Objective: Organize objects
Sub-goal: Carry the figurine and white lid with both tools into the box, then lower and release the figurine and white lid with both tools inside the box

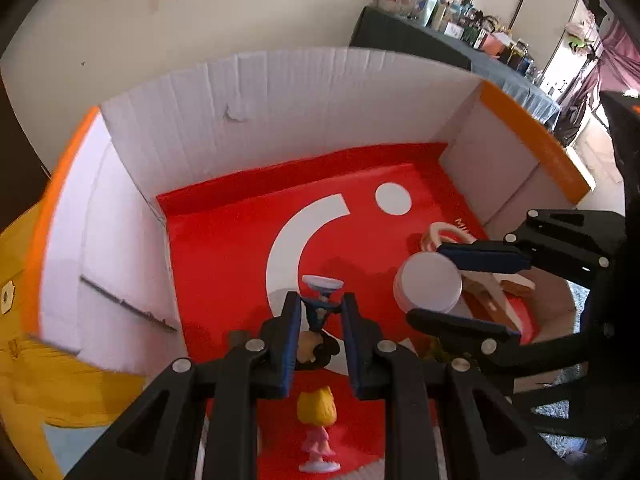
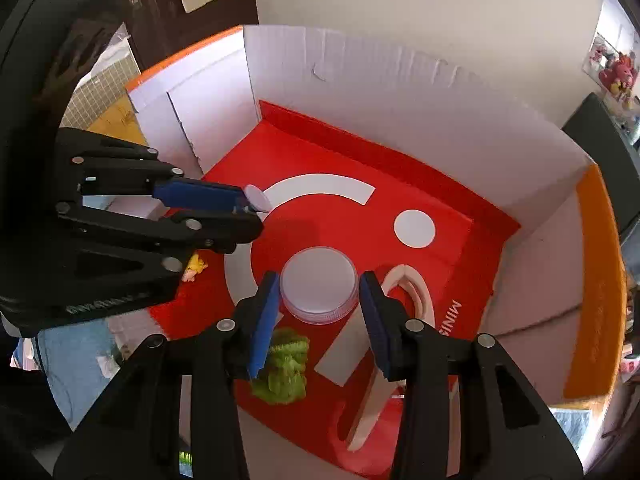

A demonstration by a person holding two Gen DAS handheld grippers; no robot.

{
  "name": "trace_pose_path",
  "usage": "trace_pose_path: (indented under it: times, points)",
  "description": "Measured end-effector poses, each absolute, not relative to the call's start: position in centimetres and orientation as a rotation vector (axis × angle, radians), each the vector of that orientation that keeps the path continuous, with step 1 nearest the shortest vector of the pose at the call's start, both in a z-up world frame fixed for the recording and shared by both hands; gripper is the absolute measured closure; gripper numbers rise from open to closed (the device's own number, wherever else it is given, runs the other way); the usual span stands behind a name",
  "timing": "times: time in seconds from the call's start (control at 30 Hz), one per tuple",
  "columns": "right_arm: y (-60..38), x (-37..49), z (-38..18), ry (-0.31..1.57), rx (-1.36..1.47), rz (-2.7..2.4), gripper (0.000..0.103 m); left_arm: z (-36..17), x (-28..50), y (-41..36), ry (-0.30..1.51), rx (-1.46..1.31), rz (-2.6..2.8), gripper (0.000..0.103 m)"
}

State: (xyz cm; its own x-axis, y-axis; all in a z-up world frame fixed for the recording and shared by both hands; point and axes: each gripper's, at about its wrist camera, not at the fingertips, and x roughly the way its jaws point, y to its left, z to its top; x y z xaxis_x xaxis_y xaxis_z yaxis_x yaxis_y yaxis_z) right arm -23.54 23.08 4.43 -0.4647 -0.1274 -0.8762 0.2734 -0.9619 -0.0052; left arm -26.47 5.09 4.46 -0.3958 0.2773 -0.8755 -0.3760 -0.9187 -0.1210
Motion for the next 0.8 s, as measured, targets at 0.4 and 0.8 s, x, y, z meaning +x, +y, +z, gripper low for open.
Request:
trace_pose_path:
  times: [0.4,0.8]
  points:
    - [23.4,-24.4,2.7,0.188,1.58,-2.449,0.064,3.3,-27.7,5.4,0.163,-1.493,2.309,0.082]
    - [22.9,-23.2,2.3,0.241,1.61,-2.414,0.063,3.4,-27.7,4.5,0.12,-1.501,2.305,0.082]
